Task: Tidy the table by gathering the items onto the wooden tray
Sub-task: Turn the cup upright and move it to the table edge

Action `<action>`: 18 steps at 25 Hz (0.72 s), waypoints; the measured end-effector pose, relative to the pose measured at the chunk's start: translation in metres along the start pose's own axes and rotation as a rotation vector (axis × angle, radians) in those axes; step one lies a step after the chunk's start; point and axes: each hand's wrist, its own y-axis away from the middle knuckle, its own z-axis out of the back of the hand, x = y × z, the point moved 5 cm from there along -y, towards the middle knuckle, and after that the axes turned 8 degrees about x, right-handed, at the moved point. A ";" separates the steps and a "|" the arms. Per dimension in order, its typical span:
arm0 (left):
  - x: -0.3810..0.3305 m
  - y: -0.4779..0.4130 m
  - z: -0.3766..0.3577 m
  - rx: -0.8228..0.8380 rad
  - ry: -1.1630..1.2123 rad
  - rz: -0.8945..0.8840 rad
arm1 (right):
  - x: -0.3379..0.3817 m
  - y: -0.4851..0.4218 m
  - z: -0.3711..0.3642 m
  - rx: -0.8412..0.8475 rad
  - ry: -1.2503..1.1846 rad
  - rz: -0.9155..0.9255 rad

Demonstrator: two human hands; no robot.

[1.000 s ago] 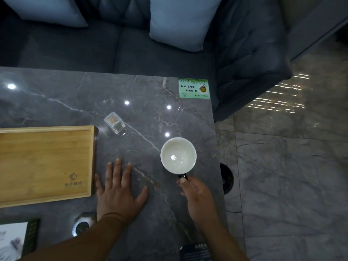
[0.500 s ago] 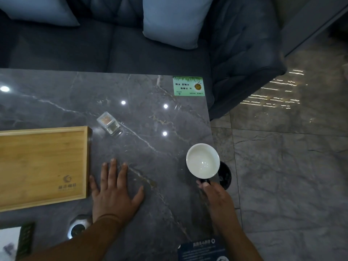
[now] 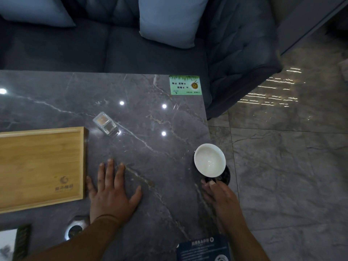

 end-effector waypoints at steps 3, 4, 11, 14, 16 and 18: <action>-0.001 0.000 0.000 0.014 0.001 0.001 | 0.002 0.001 0.004 0.000 0.040 0.002; -0.001 0.000 0.000 0.016 0.001 0.002 | 0.002 0.001 0.004 0.011 0.061 0.005; 0.000 0.000 0.000 0.011 -0.005 -0.006 | -0.006 -0.002 0.003 0.030 0.066 -0.016; -0.001 0.000 0.000 0.012 -0.005 -0.007 | -0.007 -0.003 0.006 0.036 0.041 -0.020; -0.002 0.000 0.000 0.004 0.003 -0.009 | -0.005 -0.004 0.005 0.038 0.043 -0.015; -0.002 0.001 0.000 0.005 0.003 -0.012 | -0.004 -0.004 0.004 0.045 0.056 -0.020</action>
